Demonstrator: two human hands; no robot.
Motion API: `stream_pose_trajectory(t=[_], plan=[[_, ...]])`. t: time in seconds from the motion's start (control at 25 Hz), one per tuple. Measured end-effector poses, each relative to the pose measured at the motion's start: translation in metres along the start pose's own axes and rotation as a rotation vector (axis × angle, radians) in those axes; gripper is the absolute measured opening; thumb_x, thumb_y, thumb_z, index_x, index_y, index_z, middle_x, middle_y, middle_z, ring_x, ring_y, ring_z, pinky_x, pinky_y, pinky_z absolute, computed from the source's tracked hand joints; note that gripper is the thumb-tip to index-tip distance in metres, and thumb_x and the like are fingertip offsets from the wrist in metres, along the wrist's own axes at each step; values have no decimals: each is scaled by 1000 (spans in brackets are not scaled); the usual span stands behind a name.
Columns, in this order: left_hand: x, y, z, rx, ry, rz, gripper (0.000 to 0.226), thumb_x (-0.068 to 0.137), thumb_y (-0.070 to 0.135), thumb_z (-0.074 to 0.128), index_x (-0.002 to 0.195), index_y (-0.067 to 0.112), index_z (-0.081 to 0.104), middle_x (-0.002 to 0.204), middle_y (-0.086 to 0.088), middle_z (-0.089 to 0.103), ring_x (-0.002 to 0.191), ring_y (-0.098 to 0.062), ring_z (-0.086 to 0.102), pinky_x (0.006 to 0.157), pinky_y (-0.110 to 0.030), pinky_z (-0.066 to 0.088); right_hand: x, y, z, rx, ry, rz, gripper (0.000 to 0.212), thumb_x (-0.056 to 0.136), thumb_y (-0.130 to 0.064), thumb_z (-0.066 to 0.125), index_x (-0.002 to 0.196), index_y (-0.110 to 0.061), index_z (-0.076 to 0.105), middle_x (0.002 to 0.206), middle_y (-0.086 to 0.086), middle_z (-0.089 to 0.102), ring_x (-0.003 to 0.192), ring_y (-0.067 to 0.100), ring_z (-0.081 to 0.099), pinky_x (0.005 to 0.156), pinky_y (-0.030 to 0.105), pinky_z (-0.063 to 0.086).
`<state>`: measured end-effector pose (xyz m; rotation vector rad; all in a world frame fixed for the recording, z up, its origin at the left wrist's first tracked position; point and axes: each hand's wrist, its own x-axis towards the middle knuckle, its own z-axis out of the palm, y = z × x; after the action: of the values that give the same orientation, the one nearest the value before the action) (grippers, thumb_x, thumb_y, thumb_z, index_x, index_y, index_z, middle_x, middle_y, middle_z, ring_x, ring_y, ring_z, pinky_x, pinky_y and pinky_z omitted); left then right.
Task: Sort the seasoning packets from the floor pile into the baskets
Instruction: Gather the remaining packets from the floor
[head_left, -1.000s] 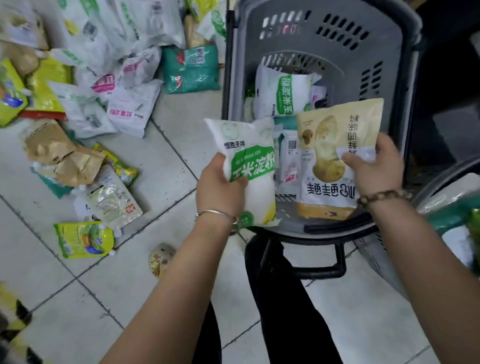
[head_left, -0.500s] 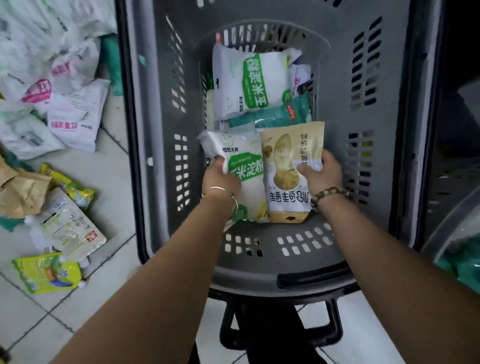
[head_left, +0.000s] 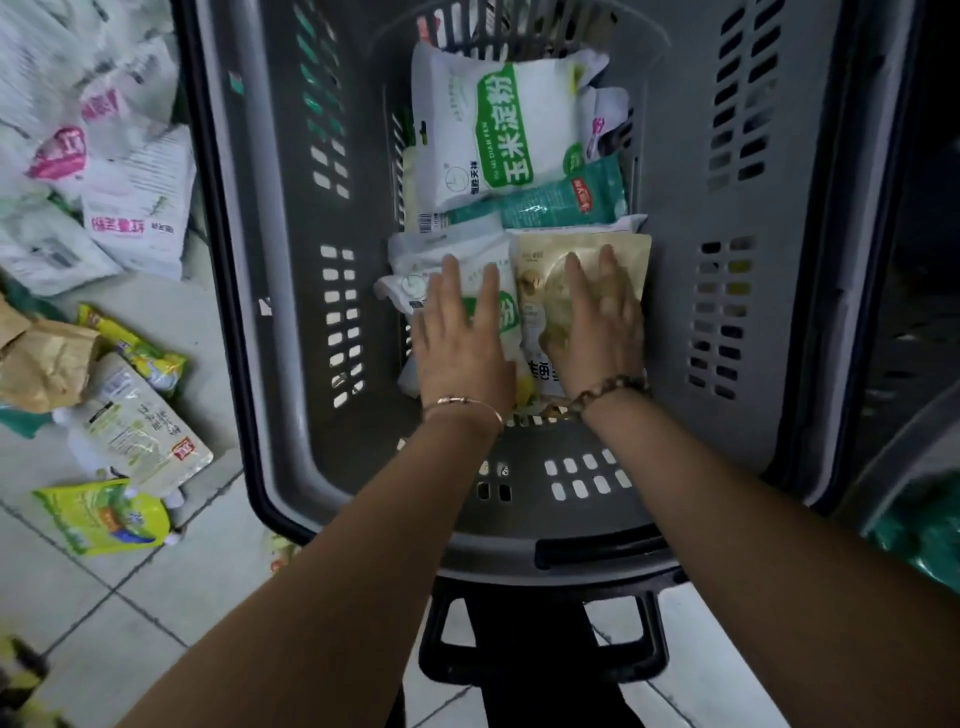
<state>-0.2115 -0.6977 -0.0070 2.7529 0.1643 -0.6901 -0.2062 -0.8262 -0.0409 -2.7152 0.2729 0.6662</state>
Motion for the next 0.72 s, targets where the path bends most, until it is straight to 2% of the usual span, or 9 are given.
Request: stream_pose_trajectory(t=[0.08, 0.16, 0.32, 0.56, 0.72], plan=[[10, -4, 8, 173, -250, 4, 106, 80, 30, 69, 148, 24, -13, 154, -12, -22, 142, -32, -16, 114, -48, -2, 2, 4, 6, -166, -218, -40, 93, 83, -20, 66, 148, -30, 0, 155, 8, -20, 142, 31, -16, 116, 48, -1], [18, -16, 18, 259, -355, -16, 107, 82, 35, 66, 146, 24, -20, 152, -15, -28, 140, -35, -21, 114, -52, 0, 7, 11, 9, -244, -303, -49, 102, 81, -17, 66, 147, -32, -10, 152, 6, -30, 139, 32, -24, 115, 53, -3], [32, -32, 37, 329, -415, -3, 112, 82, 43, 63, 140, 26, -31, 149, -16, -32, 138, -40, -23, 112, -57, 5, 13, 22, 14, -221, -293, -34, 100, 83, -4, 58, 145, -37, -14, 152, 1, -30, 140, 27, -24, 113, 57, 2], [42, -32, 56, 416, -387, -29, 100, 91, 45, 48, 136, 22, -38, 148, -19, -34, 137, -44, -23, 108, -63, 10, 16, 26, 34, -238, -228, -38, 92, 88, -8, 51, 145, -35, -17, 152, 4, -31, 139, 30, -25, 111, 58, -1], [43, -28, 37, 416, -470, -5, 99, 91, 29, 54, 140, 23, -33, 150, -19, -31, 139, -43, -19, 110, -61, 9, 22, 27, 23, -247, -314, -24, 92, 89, -15, 54, 145, -36, -15, 152, 3, -30, 140, 29, -23, 112, 56, 1]])
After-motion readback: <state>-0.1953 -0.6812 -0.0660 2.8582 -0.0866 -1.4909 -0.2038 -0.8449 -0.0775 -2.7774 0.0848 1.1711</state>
